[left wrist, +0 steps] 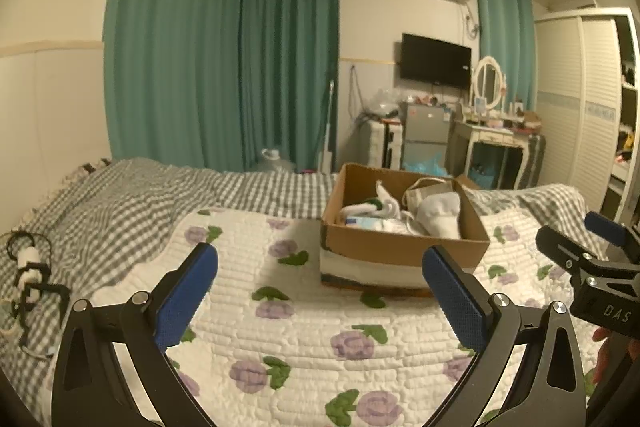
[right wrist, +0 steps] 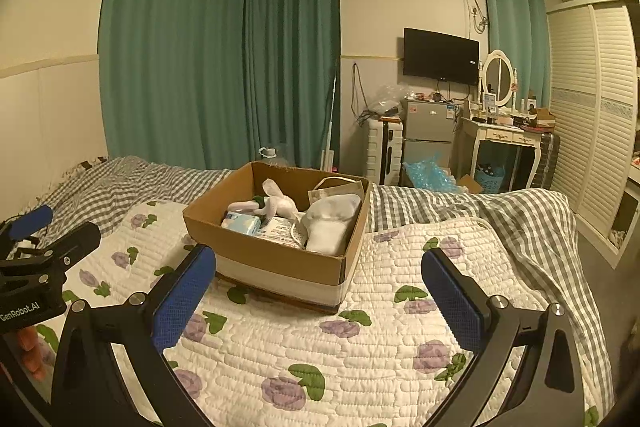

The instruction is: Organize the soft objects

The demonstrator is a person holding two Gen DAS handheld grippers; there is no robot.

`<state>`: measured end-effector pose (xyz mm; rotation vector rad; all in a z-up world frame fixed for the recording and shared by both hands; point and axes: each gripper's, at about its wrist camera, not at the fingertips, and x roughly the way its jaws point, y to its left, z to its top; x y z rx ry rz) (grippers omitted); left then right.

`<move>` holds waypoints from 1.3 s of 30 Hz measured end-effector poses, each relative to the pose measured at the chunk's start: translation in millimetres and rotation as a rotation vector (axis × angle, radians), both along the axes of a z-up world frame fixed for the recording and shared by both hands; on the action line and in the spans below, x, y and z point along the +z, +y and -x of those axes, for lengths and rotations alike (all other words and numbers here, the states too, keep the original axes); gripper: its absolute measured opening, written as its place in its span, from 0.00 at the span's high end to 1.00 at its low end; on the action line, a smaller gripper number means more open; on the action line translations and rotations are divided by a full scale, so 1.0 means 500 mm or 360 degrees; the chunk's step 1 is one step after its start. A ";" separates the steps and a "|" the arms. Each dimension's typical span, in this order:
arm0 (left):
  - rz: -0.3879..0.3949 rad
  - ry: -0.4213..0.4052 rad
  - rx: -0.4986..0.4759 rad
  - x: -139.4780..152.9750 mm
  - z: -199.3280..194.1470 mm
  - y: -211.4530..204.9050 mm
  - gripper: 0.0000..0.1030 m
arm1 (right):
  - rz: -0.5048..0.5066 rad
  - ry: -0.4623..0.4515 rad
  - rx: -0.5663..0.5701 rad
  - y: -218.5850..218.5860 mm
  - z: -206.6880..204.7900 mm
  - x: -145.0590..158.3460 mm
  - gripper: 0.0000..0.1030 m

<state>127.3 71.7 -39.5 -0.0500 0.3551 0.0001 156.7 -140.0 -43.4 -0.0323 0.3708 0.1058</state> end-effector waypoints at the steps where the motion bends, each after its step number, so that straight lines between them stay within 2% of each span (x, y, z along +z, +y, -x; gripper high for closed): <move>1: -0.0001 0.0001 0.0000 -0.001 -0.001 0.000 0.00 | -0.0002 -0.0002 -0.0001 0.000 0.000 0.000 0.00; 39: 0.0037 0.0028 -0.0009 0.000 0.001 0.001 0.00 | -0.0002 0.0003 -0.0033 0.009 -0.002 -0.007 0.00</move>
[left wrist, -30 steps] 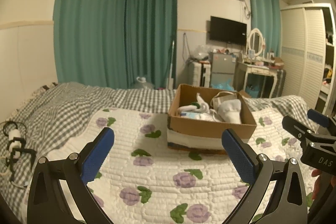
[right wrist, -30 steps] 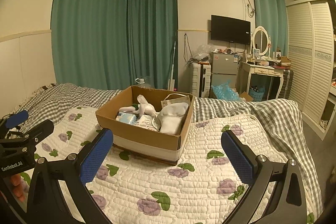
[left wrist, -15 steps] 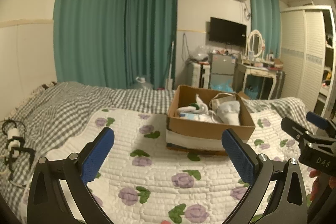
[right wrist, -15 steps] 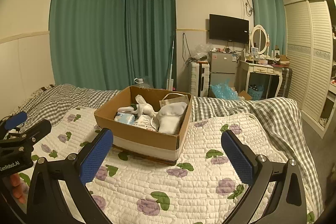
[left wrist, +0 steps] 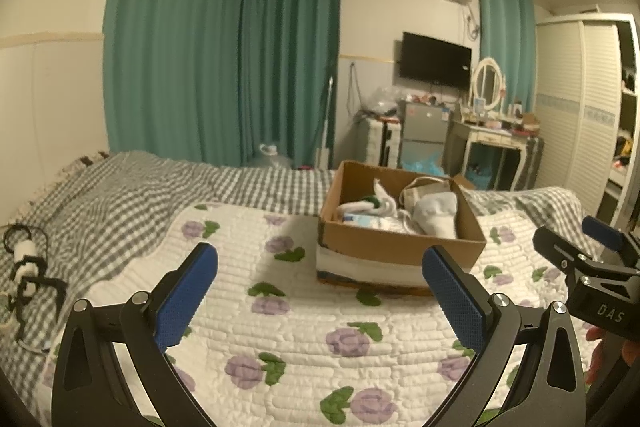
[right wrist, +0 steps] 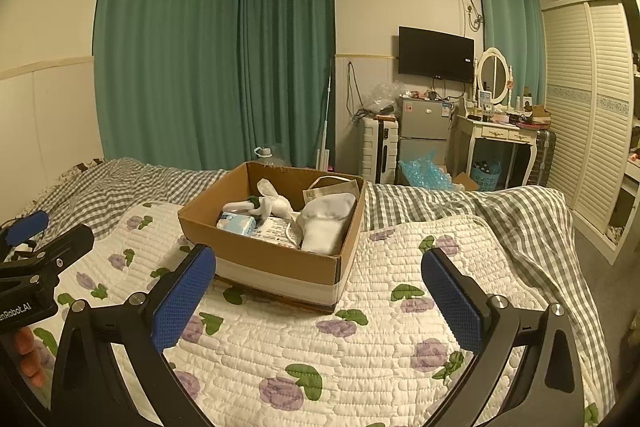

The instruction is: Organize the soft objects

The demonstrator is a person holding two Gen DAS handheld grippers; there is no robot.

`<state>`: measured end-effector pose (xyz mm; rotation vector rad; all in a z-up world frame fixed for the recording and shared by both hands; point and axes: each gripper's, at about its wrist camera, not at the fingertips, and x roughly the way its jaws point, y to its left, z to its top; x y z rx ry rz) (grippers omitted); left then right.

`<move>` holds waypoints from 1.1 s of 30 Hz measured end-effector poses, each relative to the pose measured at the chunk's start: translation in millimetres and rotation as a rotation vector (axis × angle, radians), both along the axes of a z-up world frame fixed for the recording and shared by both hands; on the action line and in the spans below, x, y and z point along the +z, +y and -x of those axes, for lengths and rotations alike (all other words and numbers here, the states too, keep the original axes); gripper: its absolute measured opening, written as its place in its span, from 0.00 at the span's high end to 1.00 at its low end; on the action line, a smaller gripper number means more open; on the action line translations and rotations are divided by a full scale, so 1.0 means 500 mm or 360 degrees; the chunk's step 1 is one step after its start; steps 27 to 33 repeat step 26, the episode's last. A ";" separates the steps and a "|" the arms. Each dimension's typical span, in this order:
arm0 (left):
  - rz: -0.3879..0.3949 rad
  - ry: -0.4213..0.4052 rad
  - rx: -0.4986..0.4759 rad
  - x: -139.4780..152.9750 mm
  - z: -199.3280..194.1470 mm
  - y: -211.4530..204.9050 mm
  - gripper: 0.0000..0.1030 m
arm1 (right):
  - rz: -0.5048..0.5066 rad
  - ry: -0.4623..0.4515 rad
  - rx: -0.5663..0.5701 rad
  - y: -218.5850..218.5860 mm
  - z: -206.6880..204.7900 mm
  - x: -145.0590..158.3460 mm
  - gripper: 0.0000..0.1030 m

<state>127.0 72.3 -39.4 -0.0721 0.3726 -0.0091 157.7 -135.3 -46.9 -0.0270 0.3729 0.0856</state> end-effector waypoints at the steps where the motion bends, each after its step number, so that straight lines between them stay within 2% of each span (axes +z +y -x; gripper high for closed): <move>1: 0.0001 0.0004 -0.0002 0.000 0.000 0.000 0.00 | 0.0000 0.0002 0.0000 0.000 0.000 0.000 0.00; 33: -0.0016 0.0016 -0.0006 -0.004 -0.001 0.004 0.00 | 0.0015 0.0019 0.0002 0.005 -0.002 -0.005 0.00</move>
